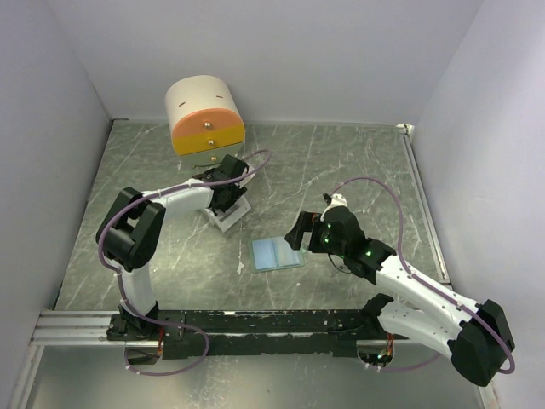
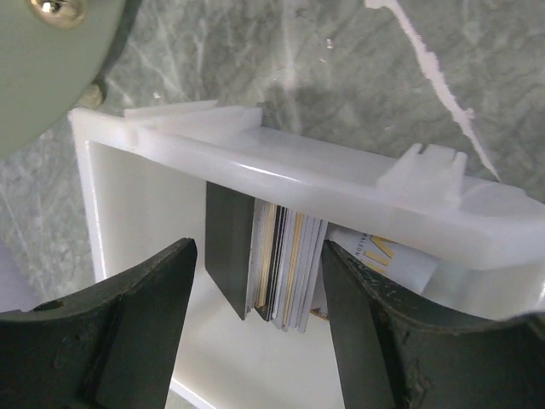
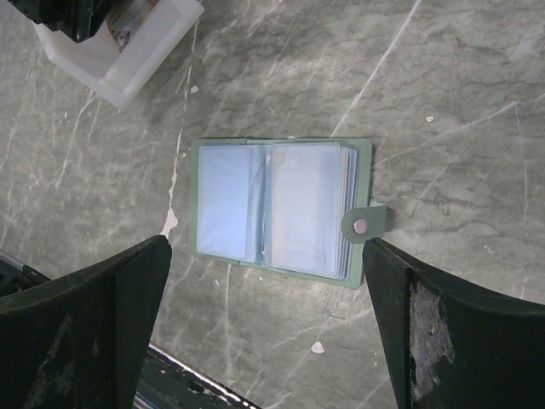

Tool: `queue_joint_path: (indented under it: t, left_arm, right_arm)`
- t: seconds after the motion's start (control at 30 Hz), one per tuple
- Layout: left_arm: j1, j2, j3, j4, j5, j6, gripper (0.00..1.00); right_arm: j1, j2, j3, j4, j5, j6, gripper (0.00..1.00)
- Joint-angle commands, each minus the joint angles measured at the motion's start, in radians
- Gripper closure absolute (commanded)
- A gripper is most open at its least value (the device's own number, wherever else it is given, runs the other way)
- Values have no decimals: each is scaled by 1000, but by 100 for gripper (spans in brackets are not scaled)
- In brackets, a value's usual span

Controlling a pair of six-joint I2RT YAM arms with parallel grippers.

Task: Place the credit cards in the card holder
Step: Pick up the credit card from the storage box.

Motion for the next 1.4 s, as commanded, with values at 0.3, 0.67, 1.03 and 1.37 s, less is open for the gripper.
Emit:
queue_joint_path:
  t: [0.3, 0.67, 1.03, 1.37]
  left_arm:
    - [0, -26, -18, 121, -216, 46, 36]
    - [0, 17, -32, 183, -274, 84, 42]
    - [0, 62, -39, 215, -297, 100, 39]
    - [1, 49, -41, 239, -348, 125, 45]
  right_arm:
    - [1, -43, -16, 4, 10, -1, 3]
    - [1, -57, -4, -22, 20, -9, 3]
    - [1, -70, 4, -35, 24, -13, 3]
    - [0, -84, -2, -41, 23, -10, 3]
